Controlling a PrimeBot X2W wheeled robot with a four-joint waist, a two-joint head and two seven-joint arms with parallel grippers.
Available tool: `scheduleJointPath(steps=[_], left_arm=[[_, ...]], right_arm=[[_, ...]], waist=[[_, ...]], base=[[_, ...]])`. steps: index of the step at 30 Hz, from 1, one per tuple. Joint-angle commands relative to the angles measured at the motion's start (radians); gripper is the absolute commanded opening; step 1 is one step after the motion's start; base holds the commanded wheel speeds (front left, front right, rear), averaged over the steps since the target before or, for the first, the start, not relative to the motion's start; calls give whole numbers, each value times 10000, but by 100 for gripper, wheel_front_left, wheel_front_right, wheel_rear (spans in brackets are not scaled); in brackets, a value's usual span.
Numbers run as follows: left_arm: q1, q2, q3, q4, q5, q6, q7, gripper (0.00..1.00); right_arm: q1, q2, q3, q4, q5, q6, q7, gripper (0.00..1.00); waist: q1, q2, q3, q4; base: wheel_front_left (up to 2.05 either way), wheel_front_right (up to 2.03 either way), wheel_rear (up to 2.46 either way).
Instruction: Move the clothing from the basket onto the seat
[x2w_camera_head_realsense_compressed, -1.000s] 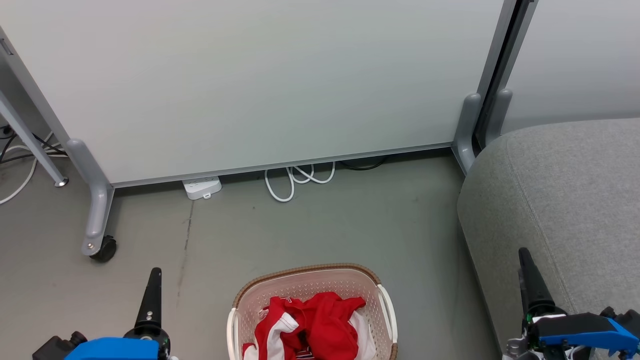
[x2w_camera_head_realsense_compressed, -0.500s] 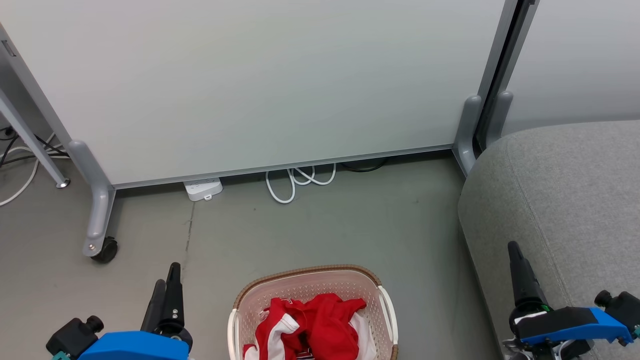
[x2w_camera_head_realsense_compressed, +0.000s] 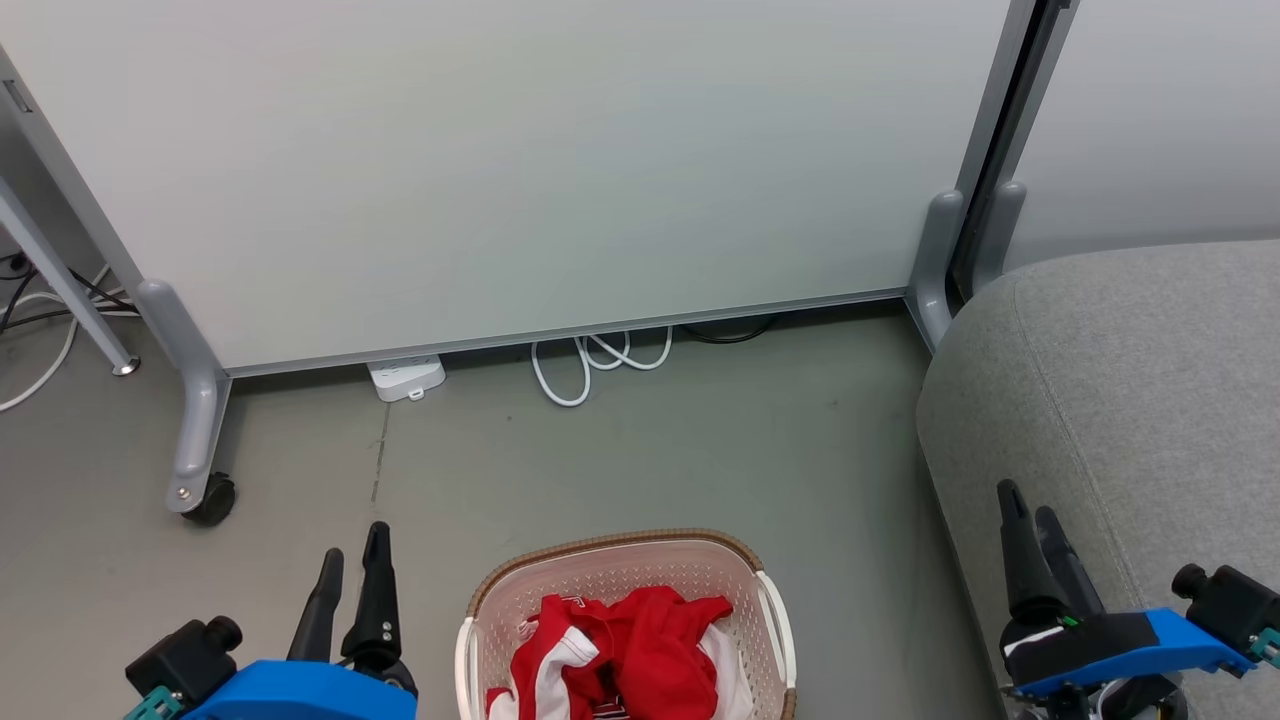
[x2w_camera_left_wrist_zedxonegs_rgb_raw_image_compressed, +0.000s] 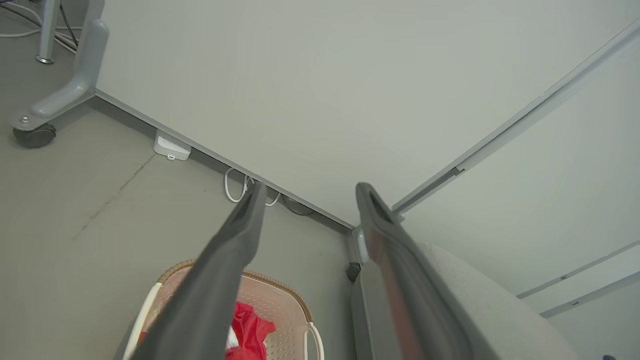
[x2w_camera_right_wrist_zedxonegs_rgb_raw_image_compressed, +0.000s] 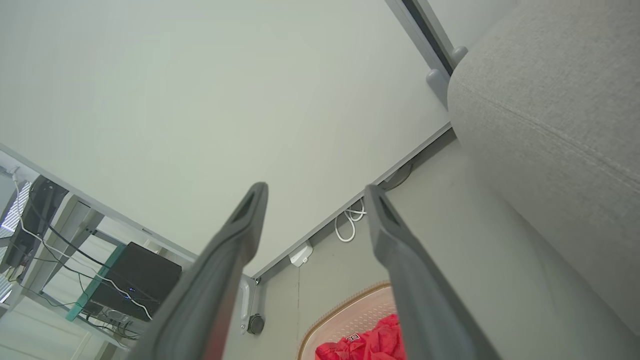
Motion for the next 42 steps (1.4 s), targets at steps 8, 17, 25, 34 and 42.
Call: scheduleJointPath(steps=[8, 17, 25, 34, 42], left_arm=[[-246, 90, -233, -59, 1147, 126, -305, 100], [-245, 100, -362, -41, 2099, 245, -554, 100], [-201, 104, -437, -47, 2898, 336, -764, 100], [-164, 111, -598, -64, 3680, 414, -980, 100], [-147, 118, -705, -125, 4372, 482, -1161, 100]], right_arm=[[4, -55, 19, -240, -1176, 6, -193, 100], [90, -60, 56, -301, -2188, 7, -327, 100], [167, -65, 67, -393, -3035, 7, -421, 100], [301, -69, 32, -476, -3884, 6, -528, 100], [349, -73, 105, -573, -4585, 7, -590, 100]], waist=[[0, 0, -1, -15], [0, 0, -37, 1], [0, 0, -62, -13], [0, 0, -122, 16], [0, 0, -134, 46]], base=[[0, 0, 0], [0, 0, 0], [0, 0, 0], [0, 0, 0], [0, 0, 0]])
